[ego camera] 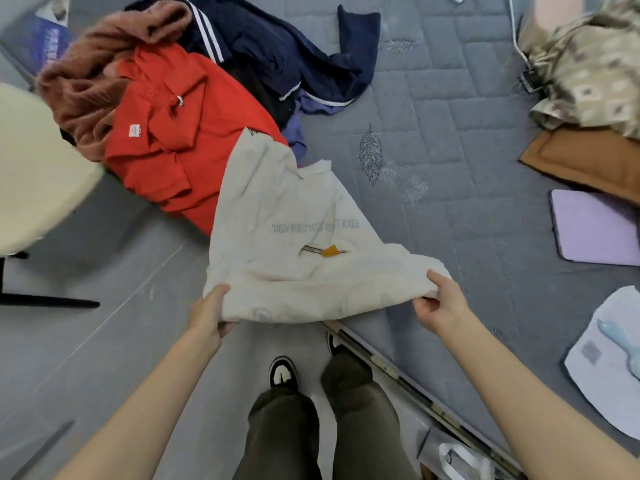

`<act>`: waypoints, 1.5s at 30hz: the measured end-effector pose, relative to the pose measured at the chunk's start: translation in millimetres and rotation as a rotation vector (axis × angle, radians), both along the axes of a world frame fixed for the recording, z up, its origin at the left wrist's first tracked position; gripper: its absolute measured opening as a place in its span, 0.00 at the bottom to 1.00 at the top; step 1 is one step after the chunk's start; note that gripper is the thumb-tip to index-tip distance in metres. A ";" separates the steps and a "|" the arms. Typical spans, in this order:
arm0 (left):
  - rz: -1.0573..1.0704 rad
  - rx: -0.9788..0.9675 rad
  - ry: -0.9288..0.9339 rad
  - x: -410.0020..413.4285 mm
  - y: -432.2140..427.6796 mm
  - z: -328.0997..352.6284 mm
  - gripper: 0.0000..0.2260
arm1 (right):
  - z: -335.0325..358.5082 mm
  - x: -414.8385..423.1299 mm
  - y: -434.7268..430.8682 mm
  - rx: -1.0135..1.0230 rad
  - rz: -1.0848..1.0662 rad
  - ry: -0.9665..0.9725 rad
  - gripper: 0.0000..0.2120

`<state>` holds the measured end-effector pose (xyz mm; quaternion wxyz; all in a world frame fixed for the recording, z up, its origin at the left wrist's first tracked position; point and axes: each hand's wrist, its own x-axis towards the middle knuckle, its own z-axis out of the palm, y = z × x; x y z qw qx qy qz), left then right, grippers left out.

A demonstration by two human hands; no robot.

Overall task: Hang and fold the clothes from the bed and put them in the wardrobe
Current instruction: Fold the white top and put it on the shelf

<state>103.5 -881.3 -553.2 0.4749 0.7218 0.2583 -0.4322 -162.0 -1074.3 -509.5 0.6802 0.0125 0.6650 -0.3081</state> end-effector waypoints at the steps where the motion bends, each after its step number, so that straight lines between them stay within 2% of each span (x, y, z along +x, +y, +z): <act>1: 0.015 -0.033 0.040 -2.7 -6.4 11.0 0.15 | 9.3 0.1 -5.4 0.002 0.012 -0.041 0.03; 5: 0.183 -0.322 0.073 -0.5 -55.1 68.0 0.11 | 48.8 19.1 -50.6 -0.057 0.087 -0.206 0.06; 7: 0.281 -0.477 0.033 8.3 -86.1 102.4 0.10 | 75.7 37.1 -80.4 -0.094 0.089 -0.307 0.07; 10: 0.440 -0.607 -0.052 30.2 -125.7 153.8 0.04 | 120.3 67.2 -127.9 -0.158 0.106 -0.468 0.08; 12: 0.538 -0.691 -0.108 46.3 -144.7 184.0 0.06 | 151.6 89.7 -157.9 -0.196 0.113 -0.574 0.10; 18: 0.646 -0.796 -0.267 87.5 -172.4 249.5 0.21 | 226.4 169.1 -216.5 -0.286 0.215 -0.767 0.12; 21: 0.629 -0.789 -0.307 99.0 -177.0 269.1 0.22 | 243.3 192.8 -231.2 -0.306 0.264 -0.769 0.12; 25: 0.582 -0.842 -0.326 103.1 -180.4 280.1 0.23 | 249.0 198.6 -241.6 -0.297 0.247 -0.868 0.14; 27: 0.563 -0.858 -0.341 99.5 -181.4 276.3 0.23 | 245.0 191.4 -242.7 -0.344 0.268 -0.840 0.13; 29: 0.549 -0.832 -0.326 89.3 -180.4 261.5 0.23 | 231.9 177.6 -246.1 -0.401 0.295 -0.714 0.12; 31: 0.494 -0.766 -0.320 70.6 -174.4 234.1 0.23 | 210.3 160.0 -246.3 -0.373 0.300 -0.601 0.13; 33: 0.477 -0.565 -0.307 47.7 -164.7 197.7 0.20 | 183.4 140.3 -239.4 -0.303 0.307 -0.464 0.16; 35: 0.433 -0.278 -0.297 22.7 -149.5 154.5 0.18 | 151.0 117.7 -225.6 -0.226 0.342 -0.317 0.18; 38: 0.231 -0.007 -0.225 -14.7 -125.0 93.3 0.19 | 104.5 80.4 -200.8 -0.083 0.373 -0.162 0.12; 39: 0.182 0.035 -0.183 -27.1 -117.8 75.9 0.19 | 91.1 68.1 -194.2 -0.042 0.369 -0.128 0.08; 40: 0.155 0.060 -0.136 -39.4 -111.2 60.8 0.17 | 78.8 55.4 -188.1 0.003 0.347 -0.101 0.08; 42: 0.140 0.084 -0.041 -62.8 -100.4 37.1 0.13 | 52.7 27.9 -177.0 0.095 0.267 -0.037 0.14; 43: 0.122 0.098 -0.002 -74.1 -94.6 26.3 0.12 | 40.5 14.4 -170.7 0.118 0.242 -0.014 0.13; 45: 0.049 0.131 0.061 -97.2 -83.8 7.8 0.12 | 14.4 -10.7 -158.9 0.143 0.239 0.028 0.08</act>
